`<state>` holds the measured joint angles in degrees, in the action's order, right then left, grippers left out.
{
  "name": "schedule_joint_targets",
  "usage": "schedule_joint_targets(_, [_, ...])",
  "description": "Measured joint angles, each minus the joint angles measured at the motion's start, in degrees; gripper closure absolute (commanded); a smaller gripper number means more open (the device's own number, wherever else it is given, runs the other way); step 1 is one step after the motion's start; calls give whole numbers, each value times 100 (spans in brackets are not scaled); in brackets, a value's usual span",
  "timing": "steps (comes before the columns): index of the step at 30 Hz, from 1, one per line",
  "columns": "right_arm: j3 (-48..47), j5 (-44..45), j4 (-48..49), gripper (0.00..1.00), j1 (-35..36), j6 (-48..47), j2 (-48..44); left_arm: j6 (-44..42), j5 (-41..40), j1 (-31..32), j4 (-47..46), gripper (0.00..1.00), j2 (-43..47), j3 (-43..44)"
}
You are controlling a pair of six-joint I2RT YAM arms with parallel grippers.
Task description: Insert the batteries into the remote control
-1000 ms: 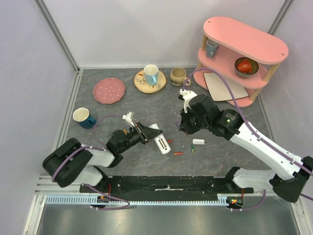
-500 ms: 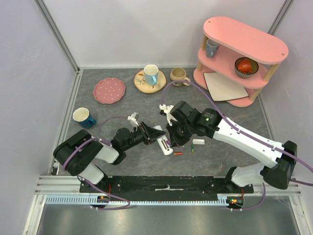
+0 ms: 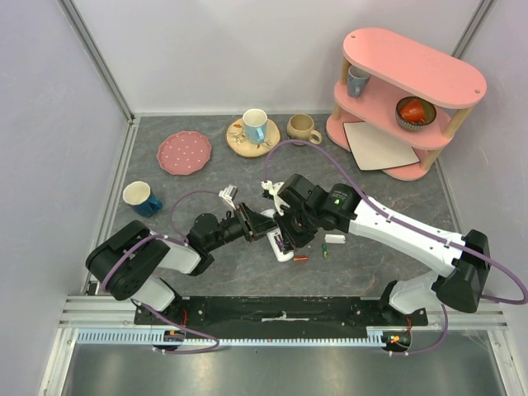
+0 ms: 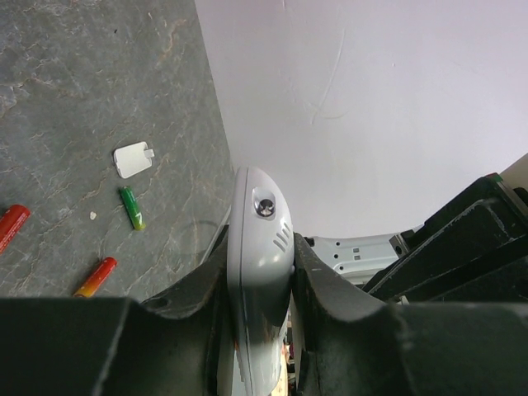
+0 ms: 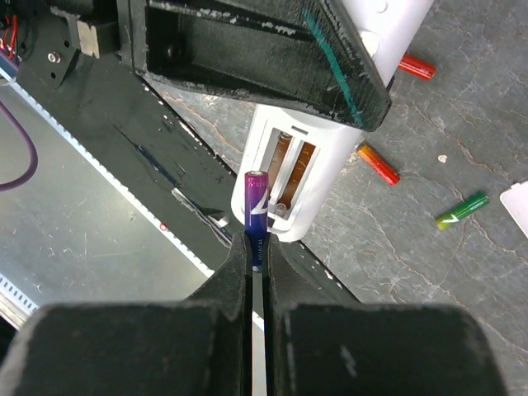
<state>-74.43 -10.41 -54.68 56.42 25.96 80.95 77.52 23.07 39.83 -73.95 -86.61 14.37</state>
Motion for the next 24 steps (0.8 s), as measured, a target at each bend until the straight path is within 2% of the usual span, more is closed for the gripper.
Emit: schedule_joint_targets(24, [63, 280, 400, 100, 0, 538, 42, -44, -52, 0, 4, 98, 203, -125])
